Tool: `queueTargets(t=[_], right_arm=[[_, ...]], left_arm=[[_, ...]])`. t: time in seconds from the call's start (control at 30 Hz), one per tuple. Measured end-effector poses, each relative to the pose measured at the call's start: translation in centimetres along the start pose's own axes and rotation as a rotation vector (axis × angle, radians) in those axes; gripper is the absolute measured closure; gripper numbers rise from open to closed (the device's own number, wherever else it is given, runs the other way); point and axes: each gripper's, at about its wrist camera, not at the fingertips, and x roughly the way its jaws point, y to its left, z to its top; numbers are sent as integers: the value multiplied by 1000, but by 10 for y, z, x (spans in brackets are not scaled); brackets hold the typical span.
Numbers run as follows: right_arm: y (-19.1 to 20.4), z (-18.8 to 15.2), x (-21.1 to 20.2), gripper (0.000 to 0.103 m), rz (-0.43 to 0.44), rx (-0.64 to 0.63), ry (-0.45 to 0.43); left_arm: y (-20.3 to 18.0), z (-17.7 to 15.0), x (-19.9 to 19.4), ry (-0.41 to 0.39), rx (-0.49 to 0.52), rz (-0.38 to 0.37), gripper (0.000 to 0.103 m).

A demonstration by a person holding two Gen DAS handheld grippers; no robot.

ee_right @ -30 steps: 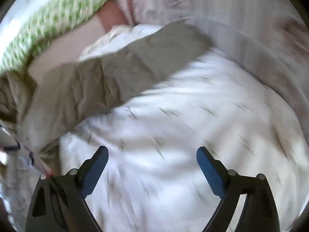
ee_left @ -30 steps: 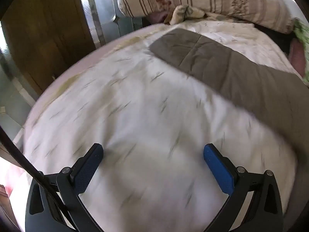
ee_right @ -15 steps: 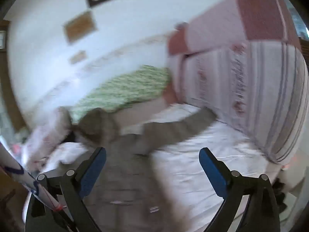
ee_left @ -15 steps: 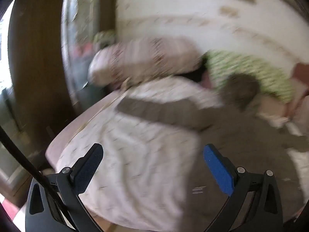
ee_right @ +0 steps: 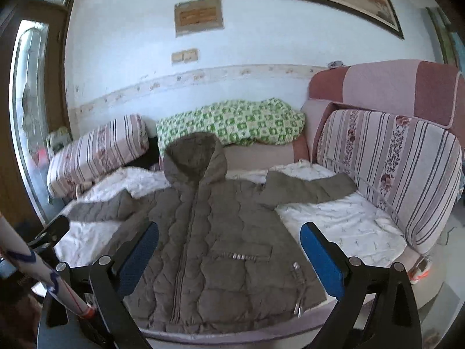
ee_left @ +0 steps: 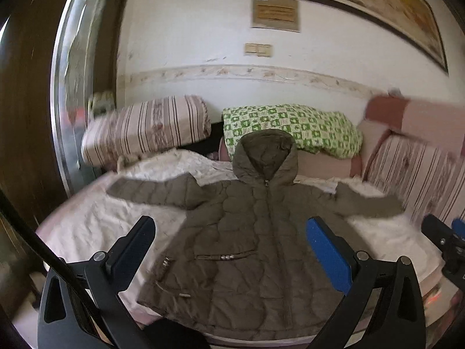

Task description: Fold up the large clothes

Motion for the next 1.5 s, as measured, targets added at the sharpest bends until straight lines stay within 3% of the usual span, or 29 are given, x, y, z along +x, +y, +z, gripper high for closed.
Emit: queueTargets(t=[0.23, 0.67, 1.5], right_arm=[[10, -16, 26, 3, -31, -37, 91], [41, -29, 65, 3, -52, -100, 183], [46, -39, 74, 3, -58, -116, 214]], left_arm=[[12, -15, 13, 72, 7, -14, 0], [26, -26, 49, 187, -19, -2, 0], [32, -32, 58, 204, -20, -3, 0]])
